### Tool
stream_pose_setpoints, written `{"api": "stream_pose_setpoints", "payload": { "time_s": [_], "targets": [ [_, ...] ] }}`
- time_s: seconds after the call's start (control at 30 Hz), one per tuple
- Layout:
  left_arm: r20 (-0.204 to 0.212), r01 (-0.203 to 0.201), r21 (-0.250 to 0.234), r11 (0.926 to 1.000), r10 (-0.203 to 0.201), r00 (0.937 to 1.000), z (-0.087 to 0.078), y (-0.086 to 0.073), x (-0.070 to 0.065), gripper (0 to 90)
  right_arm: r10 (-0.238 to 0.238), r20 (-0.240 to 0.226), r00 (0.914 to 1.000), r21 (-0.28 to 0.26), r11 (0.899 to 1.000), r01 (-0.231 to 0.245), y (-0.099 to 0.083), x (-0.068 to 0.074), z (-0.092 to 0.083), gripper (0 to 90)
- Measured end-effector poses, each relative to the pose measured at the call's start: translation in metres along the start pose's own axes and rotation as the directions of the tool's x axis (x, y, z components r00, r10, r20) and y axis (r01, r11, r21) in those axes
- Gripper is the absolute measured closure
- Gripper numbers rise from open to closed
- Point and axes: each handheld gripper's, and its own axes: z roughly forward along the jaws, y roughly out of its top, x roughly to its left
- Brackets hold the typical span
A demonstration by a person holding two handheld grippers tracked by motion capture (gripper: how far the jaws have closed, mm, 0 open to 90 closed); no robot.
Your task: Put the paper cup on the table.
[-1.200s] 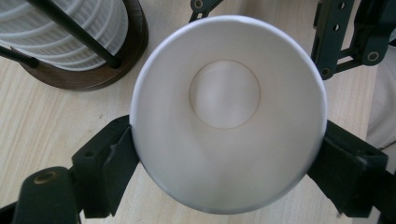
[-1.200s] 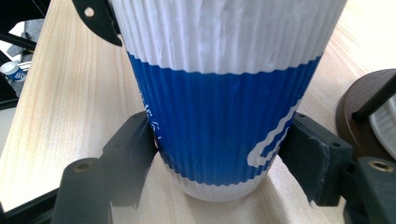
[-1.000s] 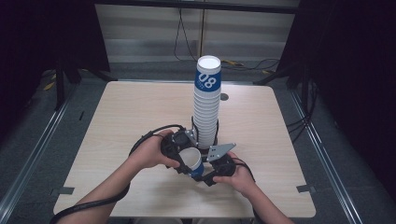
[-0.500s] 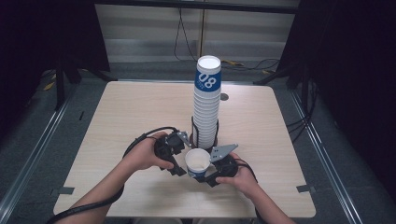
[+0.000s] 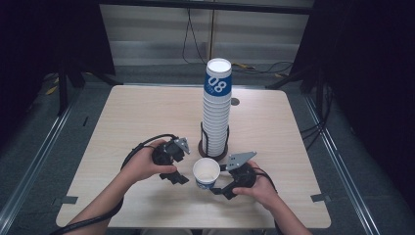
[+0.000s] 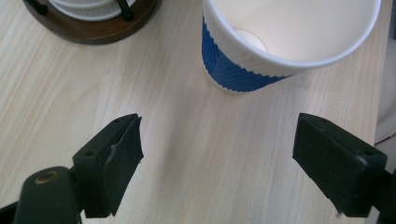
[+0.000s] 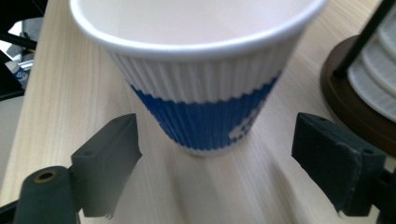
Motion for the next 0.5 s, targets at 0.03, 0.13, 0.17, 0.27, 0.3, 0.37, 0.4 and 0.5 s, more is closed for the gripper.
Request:
{"api": "stream_pose_setpoints", "payload": {
  "time_s": [0.03,0.13,0.17,0.27,0.3,0.37,0.4,0.5],
  "targets": [
    [-0.002,0.002,-0.004,1.0,-0.002,1.0,0.0,-0.003,0.0,15.6,0.003,0.008,1.0,-0.001,1.0,-0.003,-0.001,0.0,-0.003,14.4],
    [-0.001,0.01,-0.003,0.9999,-0.01,0.9999,0.002,-0.011,0.002,15.6,0.011,0.022,0.9997,0.005,1.0,-0.011,-0.007,-0.002,-0.012,14.3],
    [-0.002,0.014,0.003,0.9999,-0.014,0.9999,0.002,-0.013,0.003,15.6,0.013,0.03,0.9995,0.012,1.0,-0.013,-0.009,-0.002,-0.015,14.3],
    [-0.009,0.045,-0.007,0.999,-0.045,0.9989,0.004,-0.026,0.005,15.7,0.029,0.04,0.9988,0.02,0.999,-0.03,-0.018,-0.004,-0.024,14.3],
    [-0.009,0.045,-0.007,0.999,-0.045,0.9989,0.004,-0.026,0.005,15.7,0.032,0.044,0.9985,0.022,0.999,-0.033,-0.02,-0.005,-0.026,14.3],
    [-0.013,0.059,-0.007,0.9982,-0.059,0.9982,0.005,-0.032,0.006,15.7,0.034,0.051,0.9981,0.02,0.999,-0.035,-0.021,-0.005,-0.027,14.3],
    [-0.017,0.061,-0.008,0.9981,-0.061,0.998,0.005,-0.035,0.007,15.7,0.038,0.057,0.9977,0.017,0.999,-0.039,-0.022,-0.006,-0.028,14.3],
    [-0.017,0.073,-0.028,0.9969,-0.074,0.9971,0.004,-0.044,0.009,15.7,0.045,0.063,0.997,0.026,0.999,-0.047,-0.025,-0.008,-0.034,14.3]
  ]
}}
